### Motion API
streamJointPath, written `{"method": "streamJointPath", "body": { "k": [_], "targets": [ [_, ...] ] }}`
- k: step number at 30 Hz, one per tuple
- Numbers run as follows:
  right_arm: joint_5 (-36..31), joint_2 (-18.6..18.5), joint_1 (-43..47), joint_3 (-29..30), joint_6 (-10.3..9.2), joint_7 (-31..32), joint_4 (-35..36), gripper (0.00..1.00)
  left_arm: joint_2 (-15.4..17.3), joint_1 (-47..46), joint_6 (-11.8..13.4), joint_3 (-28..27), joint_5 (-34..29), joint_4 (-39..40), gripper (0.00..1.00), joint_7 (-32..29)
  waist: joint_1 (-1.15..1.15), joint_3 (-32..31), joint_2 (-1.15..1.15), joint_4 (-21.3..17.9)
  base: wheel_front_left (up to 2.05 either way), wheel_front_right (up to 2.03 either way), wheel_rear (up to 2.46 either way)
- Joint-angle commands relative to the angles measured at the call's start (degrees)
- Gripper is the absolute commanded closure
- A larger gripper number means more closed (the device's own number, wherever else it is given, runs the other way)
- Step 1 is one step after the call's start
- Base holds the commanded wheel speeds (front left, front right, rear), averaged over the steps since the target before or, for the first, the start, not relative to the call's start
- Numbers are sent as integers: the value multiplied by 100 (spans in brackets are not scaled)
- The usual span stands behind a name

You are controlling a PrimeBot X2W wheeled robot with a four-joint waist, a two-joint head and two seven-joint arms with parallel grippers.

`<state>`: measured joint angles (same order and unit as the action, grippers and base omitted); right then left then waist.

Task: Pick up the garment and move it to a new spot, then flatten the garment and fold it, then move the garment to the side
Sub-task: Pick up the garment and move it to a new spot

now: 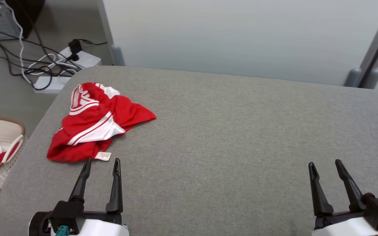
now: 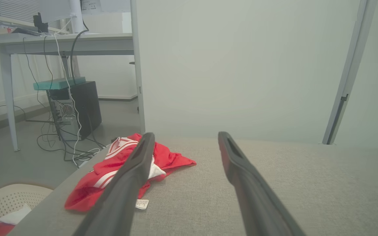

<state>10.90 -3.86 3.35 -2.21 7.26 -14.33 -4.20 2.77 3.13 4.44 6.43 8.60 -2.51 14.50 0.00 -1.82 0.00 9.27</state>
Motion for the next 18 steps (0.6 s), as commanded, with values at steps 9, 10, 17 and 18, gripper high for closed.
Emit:
{"method": "streamJointPath", "body": {
  "k": [9, 10, 17, 18],
  "targets": [
    [101, -118, -200, -216, 23, -67, 293, 0, 10, -256, 40, -204, 51, 200, 0, 50, 0, 64, 0, 693, 0, 0, 0],
    [105, -119, -202, -215, 23, -67, 300, 0, 10, -258, 37, -211, 57, 205, 0, 50, 0, 67, 0, 747, 0, 0, 0],
    [124, -130, -207, -273, 23, -67, 319, 0, 10, -259, 46, -208, 79, 242, 0, 50, 0, 64, 0, 1065, 0, 0, 0],
    [126, -129, -204, -282, 23, -67, 321, 0, 10, -258, 46, -207, 84, 244, 0, 50, 0, 57, 0, 1102, 0, 0, 0]
  ]
}}
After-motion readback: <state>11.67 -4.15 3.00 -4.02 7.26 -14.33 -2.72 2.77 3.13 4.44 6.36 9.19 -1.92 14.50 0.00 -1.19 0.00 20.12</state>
